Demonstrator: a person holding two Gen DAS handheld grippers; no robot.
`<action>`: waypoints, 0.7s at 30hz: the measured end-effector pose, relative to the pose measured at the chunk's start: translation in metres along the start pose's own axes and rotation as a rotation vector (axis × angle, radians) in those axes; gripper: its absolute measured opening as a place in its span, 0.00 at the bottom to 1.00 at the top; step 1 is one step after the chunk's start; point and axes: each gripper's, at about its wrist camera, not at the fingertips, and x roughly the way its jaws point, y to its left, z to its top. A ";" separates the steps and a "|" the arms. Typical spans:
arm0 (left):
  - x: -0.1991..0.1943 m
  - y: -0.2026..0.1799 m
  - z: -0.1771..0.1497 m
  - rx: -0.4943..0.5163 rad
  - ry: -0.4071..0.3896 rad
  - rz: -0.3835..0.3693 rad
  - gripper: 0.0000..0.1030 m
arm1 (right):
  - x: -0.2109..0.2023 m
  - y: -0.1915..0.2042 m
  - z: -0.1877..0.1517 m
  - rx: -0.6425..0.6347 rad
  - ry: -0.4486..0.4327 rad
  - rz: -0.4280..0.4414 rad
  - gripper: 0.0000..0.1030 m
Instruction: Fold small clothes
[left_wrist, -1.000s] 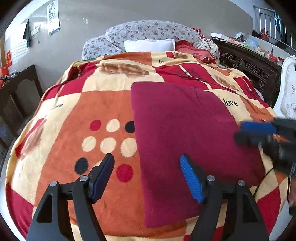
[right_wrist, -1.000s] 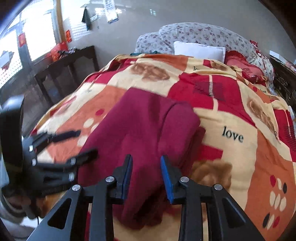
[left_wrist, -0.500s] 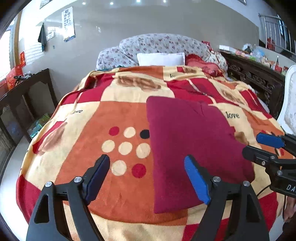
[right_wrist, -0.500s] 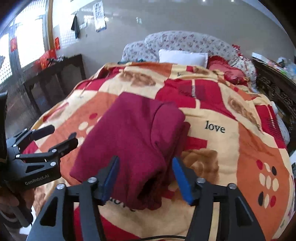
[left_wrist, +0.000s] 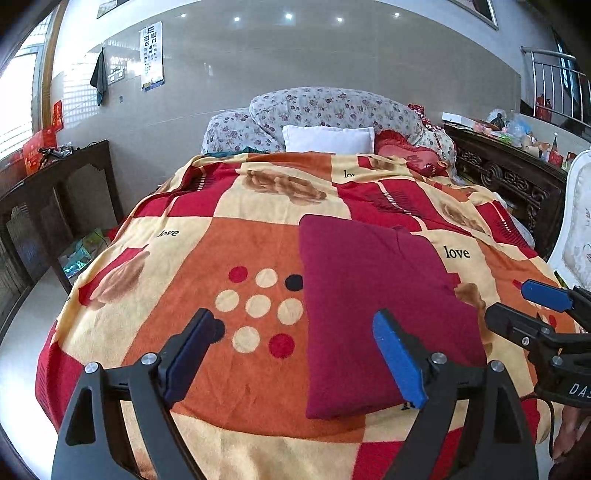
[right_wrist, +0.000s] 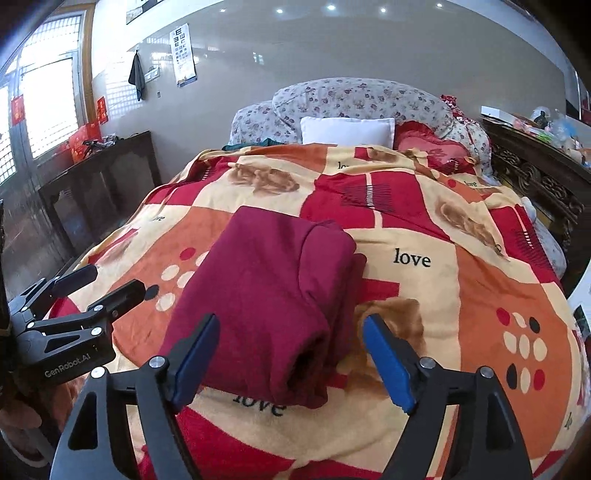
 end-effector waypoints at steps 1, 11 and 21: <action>0.000 0.000 0.000 0.000 0.001 0.000 0.84 | 0.000 0.000 0.000 0.000 -0.001 -0.003 0.83; 0.000 -0.003 0.000 -0.008 0.004 -0.002 0.84 | 0.003 -0.003 -0.001 0.021 0.005 -0.017 0.87; 0.000 -0.004 0.000 -0.007 0.004 0.000 0.84 | 0.006 -0.004 -0.003 0.025 0.016 -0.013 0.88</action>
